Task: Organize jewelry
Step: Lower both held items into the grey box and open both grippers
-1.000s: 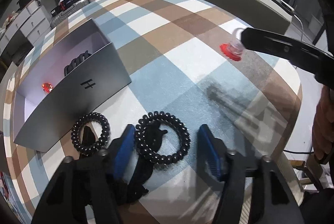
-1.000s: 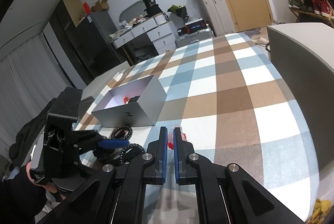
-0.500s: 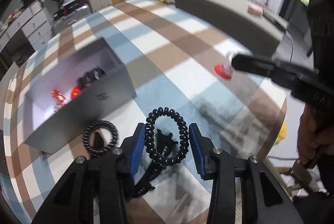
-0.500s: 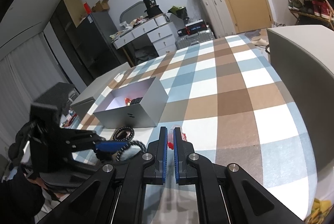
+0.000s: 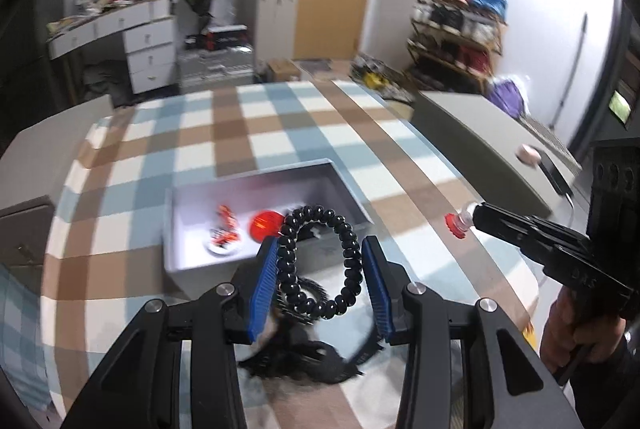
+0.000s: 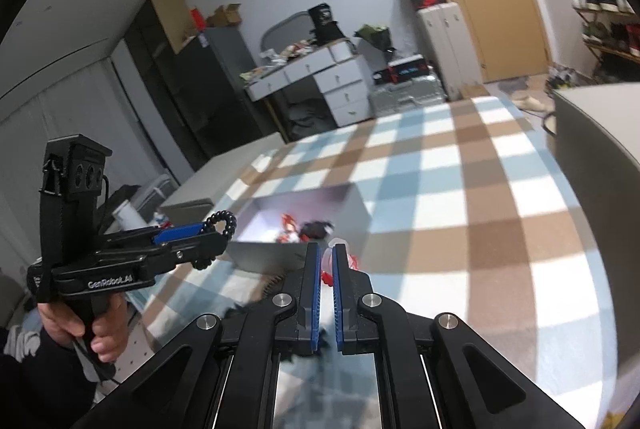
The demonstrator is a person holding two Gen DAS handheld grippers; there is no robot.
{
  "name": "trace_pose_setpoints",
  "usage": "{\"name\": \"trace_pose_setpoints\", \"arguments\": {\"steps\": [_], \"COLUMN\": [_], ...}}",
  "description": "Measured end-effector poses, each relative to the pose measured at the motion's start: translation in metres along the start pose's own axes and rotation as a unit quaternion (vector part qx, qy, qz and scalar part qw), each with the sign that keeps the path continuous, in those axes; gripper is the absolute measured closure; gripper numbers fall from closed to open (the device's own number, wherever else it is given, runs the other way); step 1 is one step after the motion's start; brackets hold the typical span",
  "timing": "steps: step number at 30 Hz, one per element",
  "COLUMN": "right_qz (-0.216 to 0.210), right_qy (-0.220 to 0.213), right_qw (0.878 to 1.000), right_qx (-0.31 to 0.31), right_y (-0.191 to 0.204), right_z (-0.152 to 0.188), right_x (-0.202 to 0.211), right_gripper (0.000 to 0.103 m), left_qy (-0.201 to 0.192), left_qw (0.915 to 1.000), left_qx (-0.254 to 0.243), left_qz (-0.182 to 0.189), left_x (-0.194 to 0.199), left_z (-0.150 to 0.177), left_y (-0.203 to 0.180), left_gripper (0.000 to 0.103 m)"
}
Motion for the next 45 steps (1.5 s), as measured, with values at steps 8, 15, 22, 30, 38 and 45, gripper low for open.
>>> {"name": "trace_pose_setpoints", "arguments": {"steps": [8, 15, 22, 30, 38, 45], "right_qz": [-0.035, -0.053, -0.06, -0.057, -0.04, -0.029], "right_qy": [0.004, 0.017, 0.033, 0.06, 0.09, 0.106], "right_qw": [0.999, 0.997, 0.996, 0.995, 0.994, 0.993], "right_qx": [0.03, 0.05, 0.054, 0.052, 0.043, 0.039], "right_y": [0.035, 0.056, 0.062, 0.06, 0.045, 0.039], "right_z": [-0.025, -0.038, -0.046, -0.043, -0.034, -0.03], "right_x": [-0.029, -0.061, -0.091, -0.127, -0.152, -0.163], "right_gripper": [0.098, 0.098, 0.098, 0.098, 0.098, 0.098], "left_qy": [-0.028, -0.038, -0.037, -0.02, 0.005, 0.032], "left_qw": [0.9992, 0.9977, 0.9965, 0.9963, 0.9977, 0.998], "left_qx": [0.026, 0.054, 0.073, 0.083, 0.065, 0.041], "left_qz": [-0.015, -0.018, -0.013, 0.003, 0.017, 0.036], "left_x": [0.005, -0.003, -0.016, -0.036, -0.053, -0.067], "left_z": [-0.008, -0.011, -0.012, -0.008, -0.003, -0.001], "left_y": [0.028, 0.053, 0.071, 0.081, 0.077, 0.066], "left_gripper": [0.067, 0.067, 0.067, 0.067, 0.067, 0.066]}}
Point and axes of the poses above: each gripper's, at about its wrist camera, not at the fingertips, and x roughly against the way its jaws point, y to its left, z to its underside, the point moved 5 cm from there along -x, roughly the way its jaws point, and after that the axes turned 10 degrees about -x, right-handed, at the moved point
